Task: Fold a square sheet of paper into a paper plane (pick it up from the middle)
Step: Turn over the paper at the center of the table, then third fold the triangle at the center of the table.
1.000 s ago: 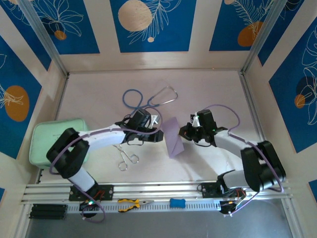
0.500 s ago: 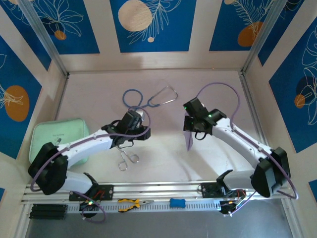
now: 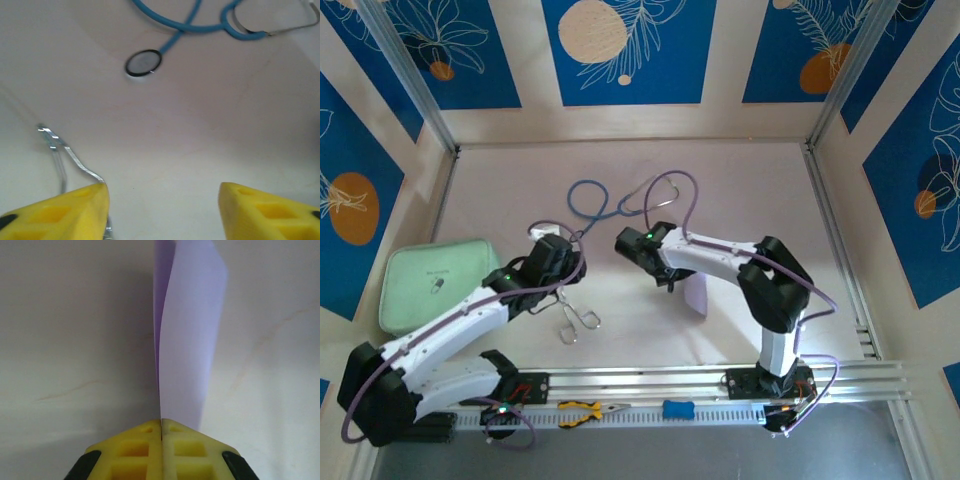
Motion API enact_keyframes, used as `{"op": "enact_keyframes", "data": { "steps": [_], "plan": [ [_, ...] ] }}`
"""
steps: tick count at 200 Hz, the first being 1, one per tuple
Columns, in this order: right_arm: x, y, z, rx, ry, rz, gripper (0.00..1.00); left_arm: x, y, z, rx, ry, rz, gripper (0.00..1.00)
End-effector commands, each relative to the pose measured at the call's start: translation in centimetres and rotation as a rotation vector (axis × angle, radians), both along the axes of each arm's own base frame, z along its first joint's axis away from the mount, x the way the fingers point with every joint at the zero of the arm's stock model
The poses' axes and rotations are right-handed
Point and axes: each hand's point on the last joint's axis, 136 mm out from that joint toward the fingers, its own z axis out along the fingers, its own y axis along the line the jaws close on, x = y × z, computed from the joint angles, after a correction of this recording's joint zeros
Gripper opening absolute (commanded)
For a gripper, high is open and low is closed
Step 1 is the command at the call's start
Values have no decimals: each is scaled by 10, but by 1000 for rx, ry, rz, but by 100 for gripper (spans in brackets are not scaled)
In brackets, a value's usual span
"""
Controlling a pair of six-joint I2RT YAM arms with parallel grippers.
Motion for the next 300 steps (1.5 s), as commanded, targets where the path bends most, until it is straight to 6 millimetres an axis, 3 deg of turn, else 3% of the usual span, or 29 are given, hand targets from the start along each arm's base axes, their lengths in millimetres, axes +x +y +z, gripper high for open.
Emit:
{"op": "enact_keyframes", "data": {
  "steps": [1, 21, 42, 60, 75, 98, 134, 162, 243, 300],
  "plan": [
    [1, 54, -6, 204, 44, 60, 9, -10, 29, -5, 42, -7, 90, 65],
    [-1, 87, -7, 374, 81, 117, 16, -15, 26, -9, 15, -3, 64, 66],
    [-3, 106, -2, 567, 124, 137, 35, -15, 4, -14, -38, 12, -42, 66],
    [-1, 108, 11, 756, 131, 131, 47, -13, -20, -14, -91, 15, -144, 66],
    [0, 97, 24, 899, 117, 116, 49, -10, -42, -13, -140, 29, -233, 66],
    [-2, 72, 33, 1128, 113, 58, 38, -11, -83, -18, -240, 95, -384, 64],
    [-15, 19, 12, 1298, 118, -106, 17, -14, -146, -30, -427, 241, -567, 54],
    [-22, -3, 4, 1366, 120, -165, 11, -17, -175, -42, -500, 343, -633, 52],
    [-25, -3, -19, 1386, 202, -184, 4, -13, -197, -70, -554, 461, -616, 53],
    [-38, -13, -65, 1312, 283, -313, 3, -13, -203, -84, -570, 524, -597, 53]
  ]
}}
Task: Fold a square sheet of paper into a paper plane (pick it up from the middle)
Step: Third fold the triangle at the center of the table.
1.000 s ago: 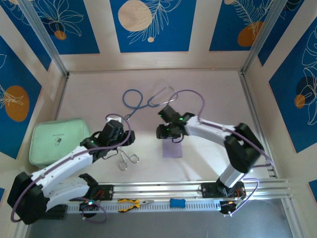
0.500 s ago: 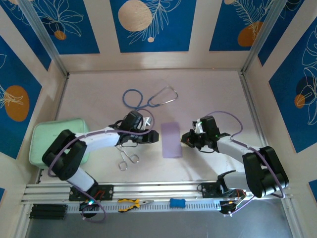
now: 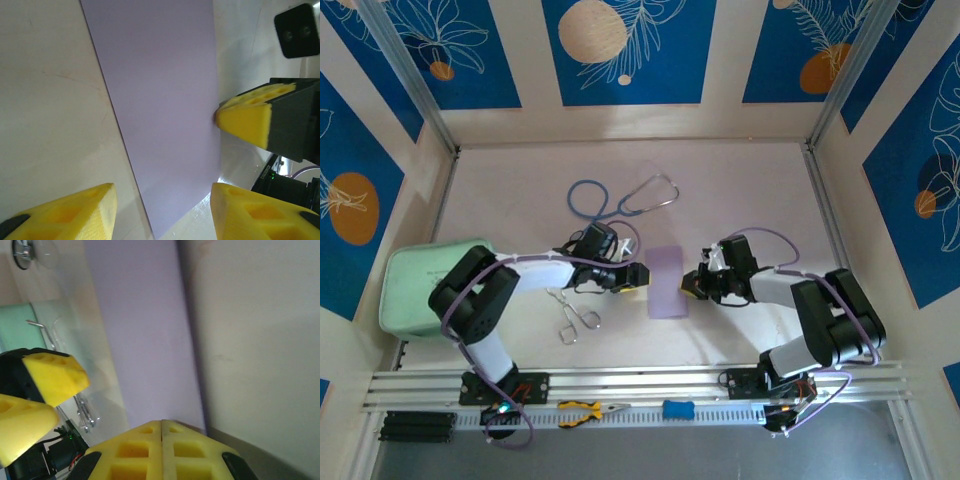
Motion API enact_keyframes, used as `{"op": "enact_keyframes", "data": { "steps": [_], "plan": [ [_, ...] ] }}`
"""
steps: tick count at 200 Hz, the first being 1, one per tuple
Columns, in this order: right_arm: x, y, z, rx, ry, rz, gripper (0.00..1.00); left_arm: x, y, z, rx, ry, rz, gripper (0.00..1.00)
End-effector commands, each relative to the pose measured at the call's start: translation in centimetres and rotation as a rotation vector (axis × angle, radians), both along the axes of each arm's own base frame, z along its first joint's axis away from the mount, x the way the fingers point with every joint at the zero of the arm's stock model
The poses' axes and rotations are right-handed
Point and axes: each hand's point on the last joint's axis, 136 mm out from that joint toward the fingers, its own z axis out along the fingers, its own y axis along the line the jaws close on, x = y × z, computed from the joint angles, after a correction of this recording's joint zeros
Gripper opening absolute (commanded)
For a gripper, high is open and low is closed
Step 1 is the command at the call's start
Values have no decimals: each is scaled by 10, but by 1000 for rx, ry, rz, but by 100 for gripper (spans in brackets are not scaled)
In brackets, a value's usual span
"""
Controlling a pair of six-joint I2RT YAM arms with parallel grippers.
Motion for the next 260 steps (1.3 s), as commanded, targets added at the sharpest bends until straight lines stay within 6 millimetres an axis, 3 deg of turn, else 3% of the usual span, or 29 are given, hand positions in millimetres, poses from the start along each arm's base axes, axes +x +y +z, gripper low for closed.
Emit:
{"op": "enact_keyframes", "data": {
  "steps": [1, 41, 260],
  "plan": [
    [-9, -4, -17, -7, 57, -16, 3, 2, -13, 5, -38, 22, -18, 53],
    [-15, -2, -32, 7, 101, -1, 3, 4, -11, -6, 8, 55, -4, 53],
    [-11, -4, -27, 12, 85, 5, 3, 7, -28, -14, -54, 114, -5, 28]
  ]
}}
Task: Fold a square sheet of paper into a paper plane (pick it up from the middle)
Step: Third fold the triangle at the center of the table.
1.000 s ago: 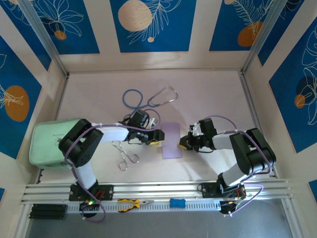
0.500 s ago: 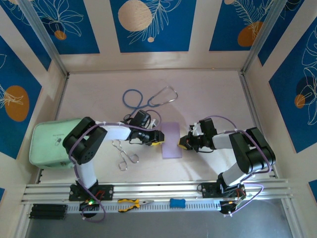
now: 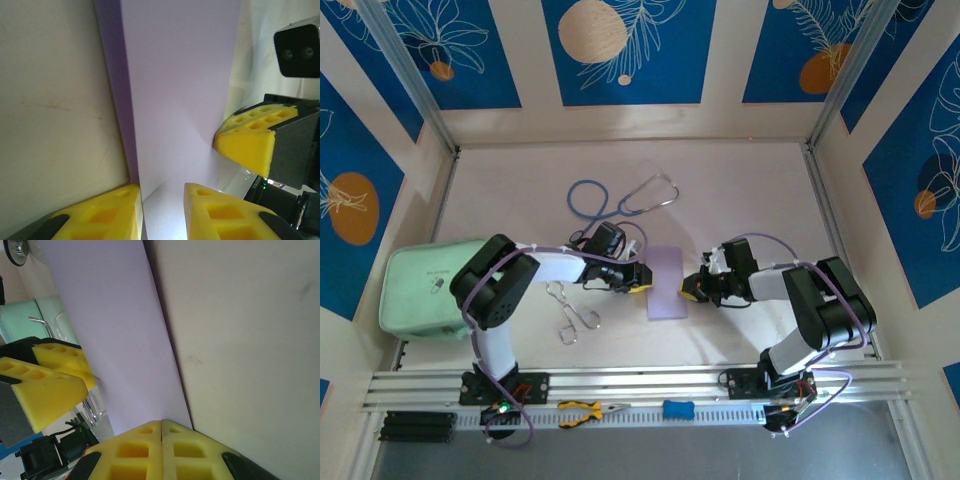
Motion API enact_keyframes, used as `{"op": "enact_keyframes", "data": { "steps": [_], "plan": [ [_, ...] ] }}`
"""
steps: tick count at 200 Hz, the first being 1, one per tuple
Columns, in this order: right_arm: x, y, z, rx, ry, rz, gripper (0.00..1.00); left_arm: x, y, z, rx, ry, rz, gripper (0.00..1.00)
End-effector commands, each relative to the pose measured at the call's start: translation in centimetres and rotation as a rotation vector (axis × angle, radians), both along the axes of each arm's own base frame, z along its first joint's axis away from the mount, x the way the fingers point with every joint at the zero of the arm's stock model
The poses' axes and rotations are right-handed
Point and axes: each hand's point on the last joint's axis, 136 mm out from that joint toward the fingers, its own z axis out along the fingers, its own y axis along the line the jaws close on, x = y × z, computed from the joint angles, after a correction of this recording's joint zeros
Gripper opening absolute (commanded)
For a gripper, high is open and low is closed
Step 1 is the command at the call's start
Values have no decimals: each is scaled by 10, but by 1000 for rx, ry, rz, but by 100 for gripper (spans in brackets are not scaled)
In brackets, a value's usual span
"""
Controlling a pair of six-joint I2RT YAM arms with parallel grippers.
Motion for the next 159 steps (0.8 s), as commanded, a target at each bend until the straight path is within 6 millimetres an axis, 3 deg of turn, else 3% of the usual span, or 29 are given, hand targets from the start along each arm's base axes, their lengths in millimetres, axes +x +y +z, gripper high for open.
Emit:
{"op": "enact_keyframes", "data": {
  "steps": [1, 50, 74, 87, 105, 122, 144, 159],
  "plan": [
    [-8, -5, -18, -55, 37, -1, 3, 1, -10, 5, -40, 6, -18, 28],
    [-8, -5, -19, -52, 41, 1, 4, 1, -12, 4, -56, 17, -7, 22],
    [-7, -4, -17, -46, 34, 5, 5, 2, -9, 4, -44, 10, 0, 15],
    [-7, -1, -12, -28, 13, 17, 7, 2, -9, 5, -40, 5, 2, 7],
    [-5, 6, 2, 7, -39, 40, 12, 3, -5, 5, -21, 0, 15, 5],
    [-5, 9, 13, 0, -90, 56, 19, 3, 2, 5, -1, 5, 38, 5],
    [-5, 14, 32, -26, -190, 79, 44, 5, 12, 9, 4, 17, 60, 4],
    [-5, 17, 45, -86, -266, 104, 51, 4, 13, 14, -13, 38, 55, 4]
  ]
}}
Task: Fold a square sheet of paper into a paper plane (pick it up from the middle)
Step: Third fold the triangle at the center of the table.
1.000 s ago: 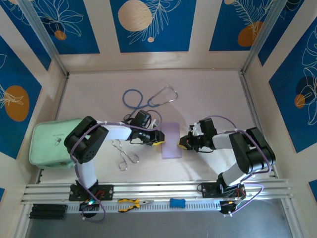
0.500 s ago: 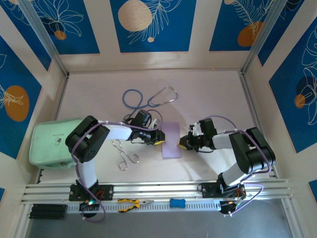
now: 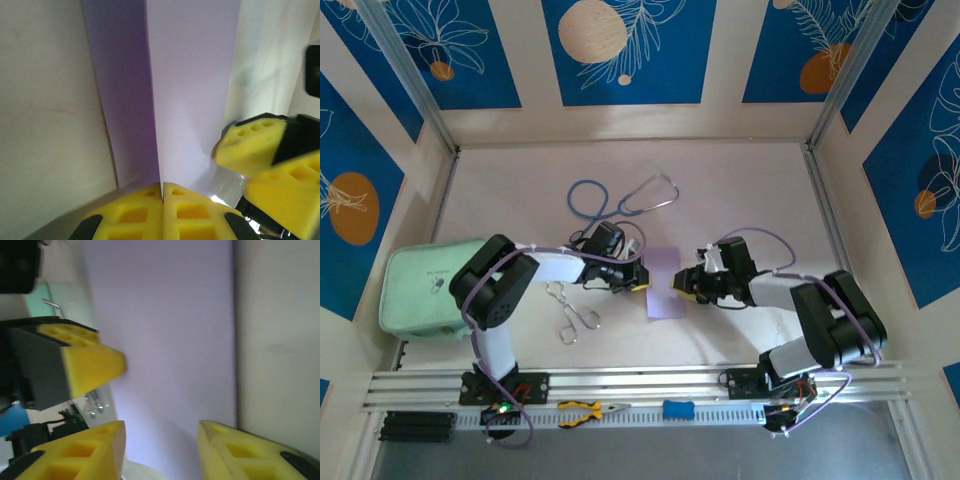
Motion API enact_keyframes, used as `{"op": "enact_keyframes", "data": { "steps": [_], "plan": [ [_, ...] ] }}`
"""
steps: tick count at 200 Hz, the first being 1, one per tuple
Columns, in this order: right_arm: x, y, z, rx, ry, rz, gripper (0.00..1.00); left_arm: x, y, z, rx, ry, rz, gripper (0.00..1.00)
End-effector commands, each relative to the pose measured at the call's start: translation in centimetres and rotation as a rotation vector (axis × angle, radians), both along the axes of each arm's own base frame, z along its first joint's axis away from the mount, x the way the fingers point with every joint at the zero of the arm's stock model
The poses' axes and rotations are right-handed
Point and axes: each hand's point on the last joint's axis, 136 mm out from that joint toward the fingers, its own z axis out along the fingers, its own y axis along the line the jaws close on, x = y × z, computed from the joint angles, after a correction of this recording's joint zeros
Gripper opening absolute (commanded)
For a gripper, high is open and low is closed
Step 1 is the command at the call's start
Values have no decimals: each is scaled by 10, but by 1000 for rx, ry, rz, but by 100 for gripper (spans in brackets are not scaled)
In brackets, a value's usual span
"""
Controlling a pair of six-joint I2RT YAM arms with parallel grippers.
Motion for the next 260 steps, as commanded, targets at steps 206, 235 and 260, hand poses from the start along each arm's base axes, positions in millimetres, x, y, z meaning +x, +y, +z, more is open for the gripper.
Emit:
{"op": "enact_keyframes", "data": {
  "steps": [206, 235, 260],
  "plan": [
    [-36, 78, 34, -986, -1334, 492, 63, 4, 3, 25, -61, 36, 17, 4],
    [-37, 78, 24, -1034, -1313, 498, 60, 4, 3, 26, -61, 36, 16, 4],
    [-36, 73, 21, -1067, -1301, 459, 57, 4, 3, 26, -59, 36, 18, 4]
  ]
}}
